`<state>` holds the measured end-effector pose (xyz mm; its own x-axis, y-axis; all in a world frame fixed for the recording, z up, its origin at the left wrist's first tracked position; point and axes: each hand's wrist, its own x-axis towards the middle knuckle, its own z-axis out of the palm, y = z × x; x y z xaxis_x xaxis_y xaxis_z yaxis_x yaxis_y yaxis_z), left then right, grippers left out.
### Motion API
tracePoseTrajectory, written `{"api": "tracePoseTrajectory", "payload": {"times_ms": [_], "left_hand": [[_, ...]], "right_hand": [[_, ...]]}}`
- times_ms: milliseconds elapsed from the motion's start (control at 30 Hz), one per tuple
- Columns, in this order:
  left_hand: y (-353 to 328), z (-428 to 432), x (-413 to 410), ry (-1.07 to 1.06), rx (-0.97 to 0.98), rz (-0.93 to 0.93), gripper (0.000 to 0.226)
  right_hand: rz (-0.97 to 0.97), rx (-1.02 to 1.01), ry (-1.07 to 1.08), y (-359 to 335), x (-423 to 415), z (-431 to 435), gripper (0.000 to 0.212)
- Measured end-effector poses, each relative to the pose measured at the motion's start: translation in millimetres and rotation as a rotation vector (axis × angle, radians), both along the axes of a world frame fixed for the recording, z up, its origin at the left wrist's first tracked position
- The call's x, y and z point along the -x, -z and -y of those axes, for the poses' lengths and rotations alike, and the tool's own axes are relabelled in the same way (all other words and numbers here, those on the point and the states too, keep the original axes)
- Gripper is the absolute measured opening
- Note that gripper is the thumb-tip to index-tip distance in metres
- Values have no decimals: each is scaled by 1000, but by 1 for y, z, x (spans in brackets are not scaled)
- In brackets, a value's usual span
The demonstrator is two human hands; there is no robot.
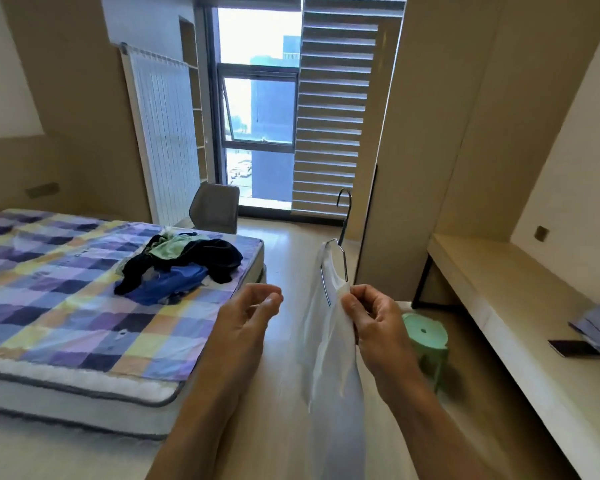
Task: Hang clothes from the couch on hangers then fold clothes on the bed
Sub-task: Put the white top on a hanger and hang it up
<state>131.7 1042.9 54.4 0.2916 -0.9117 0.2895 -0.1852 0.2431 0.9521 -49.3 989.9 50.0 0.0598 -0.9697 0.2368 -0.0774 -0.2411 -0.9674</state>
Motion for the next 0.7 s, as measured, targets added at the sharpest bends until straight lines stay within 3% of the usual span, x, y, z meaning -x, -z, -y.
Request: {"api": "tracePoseTrajectory", "payload": {"times_ms": [200,467,700], "left_hand": [[13,164,15,2,17,20,31],[23,402,1,5,14,-6,19],[5,577,-4,50,-9,33,34]], "right_hand": [[-24,18,2,0,14,157,18],[26,-18,-25,1,-1,372,19],[81,-51,-30,-6,-9,554,18]]}}
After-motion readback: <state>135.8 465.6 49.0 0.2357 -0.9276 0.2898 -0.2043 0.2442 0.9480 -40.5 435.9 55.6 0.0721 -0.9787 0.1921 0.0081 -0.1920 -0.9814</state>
